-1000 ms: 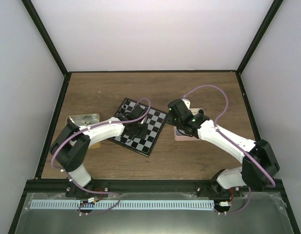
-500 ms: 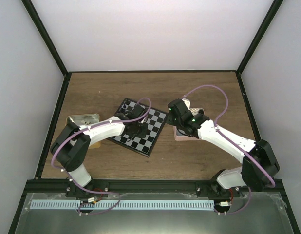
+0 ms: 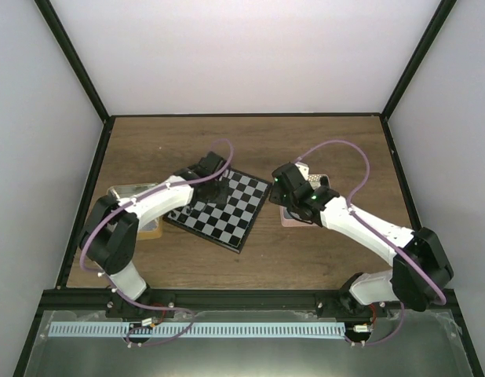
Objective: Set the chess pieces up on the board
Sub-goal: Pick up the chess piece from the chessboard, then place the chess piece on the chessboard.
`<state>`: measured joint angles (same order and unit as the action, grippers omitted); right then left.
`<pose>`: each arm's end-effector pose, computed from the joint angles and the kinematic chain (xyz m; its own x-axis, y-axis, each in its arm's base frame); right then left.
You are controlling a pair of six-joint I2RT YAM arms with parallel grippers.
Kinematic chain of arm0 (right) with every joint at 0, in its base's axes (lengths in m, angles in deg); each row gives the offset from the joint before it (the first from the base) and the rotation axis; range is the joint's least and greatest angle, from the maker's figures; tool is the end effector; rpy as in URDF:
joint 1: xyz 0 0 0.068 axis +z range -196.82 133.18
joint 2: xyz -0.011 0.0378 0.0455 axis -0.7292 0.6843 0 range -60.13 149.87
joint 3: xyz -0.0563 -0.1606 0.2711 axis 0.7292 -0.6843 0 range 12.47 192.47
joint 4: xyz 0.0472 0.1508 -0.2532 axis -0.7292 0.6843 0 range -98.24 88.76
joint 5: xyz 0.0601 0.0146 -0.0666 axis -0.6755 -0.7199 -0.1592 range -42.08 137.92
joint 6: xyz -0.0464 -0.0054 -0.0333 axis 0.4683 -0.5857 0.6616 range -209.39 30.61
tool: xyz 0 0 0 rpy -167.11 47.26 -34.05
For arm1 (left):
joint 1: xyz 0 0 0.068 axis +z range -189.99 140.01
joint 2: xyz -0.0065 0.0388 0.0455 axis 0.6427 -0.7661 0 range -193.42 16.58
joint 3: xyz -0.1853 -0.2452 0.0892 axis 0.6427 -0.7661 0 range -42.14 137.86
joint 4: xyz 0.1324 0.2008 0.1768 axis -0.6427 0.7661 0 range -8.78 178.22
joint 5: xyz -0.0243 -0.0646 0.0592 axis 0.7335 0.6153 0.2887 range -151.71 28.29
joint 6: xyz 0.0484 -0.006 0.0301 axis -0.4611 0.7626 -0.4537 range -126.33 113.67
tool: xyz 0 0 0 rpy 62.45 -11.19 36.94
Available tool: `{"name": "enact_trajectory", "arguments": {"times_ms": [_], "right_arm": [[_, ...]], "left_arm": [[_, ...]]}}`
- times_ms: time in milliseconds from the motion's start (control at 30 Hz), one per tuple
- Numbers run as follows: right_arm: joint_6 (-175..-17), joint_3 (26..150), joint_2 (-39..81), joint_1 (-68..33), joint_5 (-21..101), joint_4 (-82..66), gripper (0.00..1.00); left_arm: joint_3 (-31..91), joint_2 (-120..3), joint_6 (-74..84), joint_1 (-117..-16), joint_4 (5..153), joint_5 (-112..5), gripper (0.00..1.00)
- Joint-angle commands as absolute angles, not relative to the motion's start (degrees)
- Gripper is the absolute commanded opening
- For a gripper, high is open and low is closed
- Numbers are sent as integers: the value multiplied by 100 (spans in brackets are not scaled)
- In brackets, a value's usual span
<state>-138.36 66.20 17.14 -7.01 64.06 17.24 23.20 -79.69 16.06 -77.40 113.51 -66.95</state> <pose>0.2452 0.1897 0.2747 -0.7390 0.3274 -0.5888 0.1256 0.9256 0.3569 0.3044 -0.2281 0.2275 -0.8737 0.1906 -0.4477 0.2590 0.9611 -0.0962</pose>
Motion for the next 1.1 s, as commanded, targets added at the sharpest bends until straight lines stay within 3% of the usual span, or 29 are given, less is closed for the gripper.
{"name": "enact_trajectory", "arguments": {"times_ms": [0, 300, 867, 1067], "right_arm": [[-13887, 6584, 1515, -727, 6612, 1707, 26], [-13843, 6514, 1501, -727, 6619, 1674, 26], [-13816, 6441, 1544, -725, 6576, 1606, 26], [-13824, 6450, 1565, -727, 6550, 1595, 26]], "left_arm": [[2584, -8014, 1564, -7299, 11424, -6835, 11], [2849, -8448, 1618, -6670, 11305, -6803, 11], [2925, -8880, 1555, -6355, 11210, -6812, 11], [2932, -8925, 1506, -6331, 11245, -6783, 16]]}}
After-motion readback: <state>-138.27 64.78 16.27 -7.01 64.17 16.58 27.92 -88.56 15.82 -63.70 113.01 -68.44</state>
